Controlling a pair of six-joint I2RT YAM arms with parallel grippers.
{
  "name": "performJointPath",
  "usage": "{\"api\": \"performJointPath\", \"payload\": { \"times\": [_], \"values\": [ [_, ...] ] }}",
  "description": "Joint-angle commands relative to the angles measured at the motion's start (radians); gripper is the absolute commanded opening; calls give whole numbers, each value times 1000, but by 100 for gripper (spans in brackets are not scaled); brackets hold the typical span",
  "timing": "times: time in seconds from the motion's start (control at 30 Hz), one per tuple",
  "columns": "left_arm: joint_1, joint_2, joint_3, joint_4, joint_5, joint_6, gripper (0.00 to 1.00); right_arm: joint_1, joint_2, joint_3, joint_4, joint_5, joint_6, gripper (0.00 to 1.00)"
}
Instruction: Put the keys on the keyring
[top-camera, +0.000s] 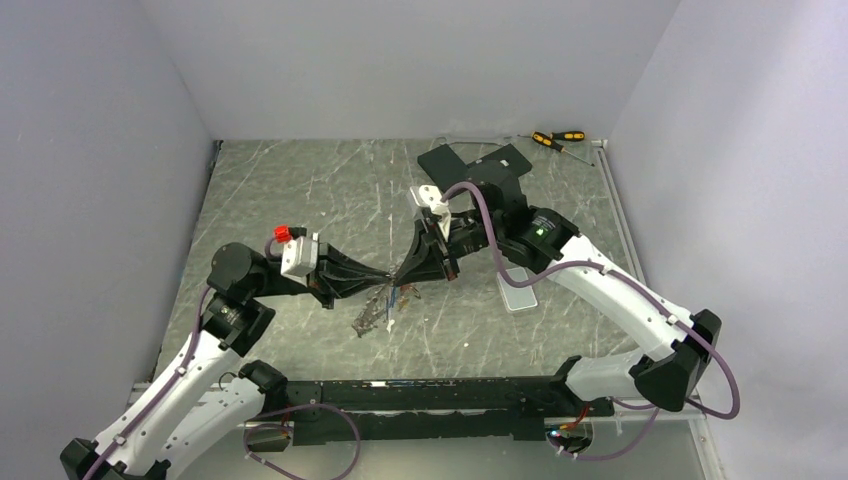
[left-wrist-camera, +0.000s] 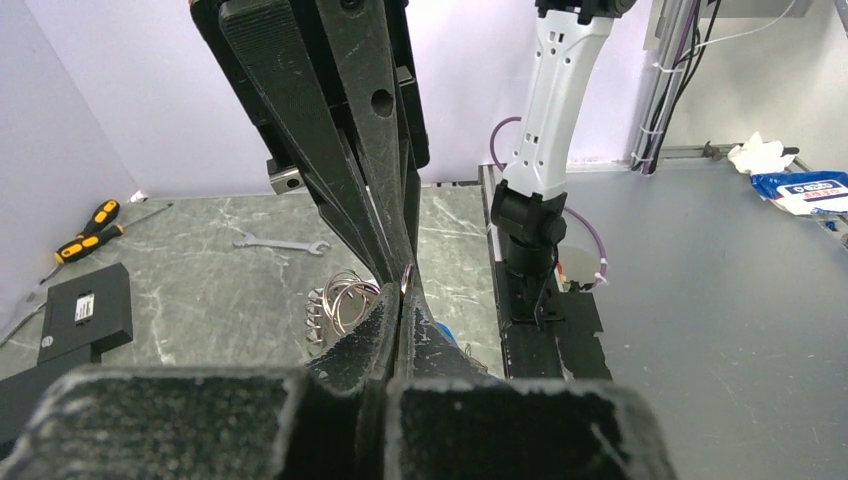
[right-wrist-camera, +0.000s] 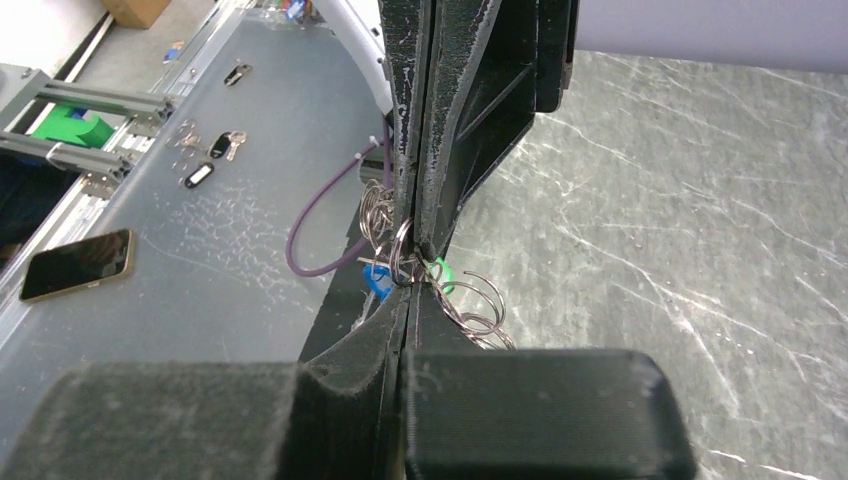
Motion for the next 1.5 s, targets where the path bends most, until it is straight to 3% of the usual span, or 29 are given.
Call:
{"api": "performJointPath", "payload": {
  "times": [0.0, 0.23, 0.37, 0.5, 0.77, 1.03, 1.47],
  "values": [
    [-5, 4, -6, 85, 26, -34, 0, 14, 18, 85, 50, -33, -51, 0],
    [-3, 19, -24, 163, 44, -95, 0, 28, 32, 123, 80, -3, -52, 2],
    [-5, -4, -14, 75, -14, -43, 0, 39, 19, 128, 15, 84, -84, 32],
    [-3, -42, -13, 8, -116, 2, 0, 38, -55, 61, -38, 216, -113, 42],
    [7, -36, -28, 118, -125, -83, 0, 38, -173, -70, 111, 291, -30, 43],
    [7, -48, -36, 102, -126, -75, 0, 39, -189, -117, 261, 312, 49, 38],
    [7, -61, -43, 103, -144, -81, 0, 109, -130, -95, 219, 341, 30, 29]
  ]
}}
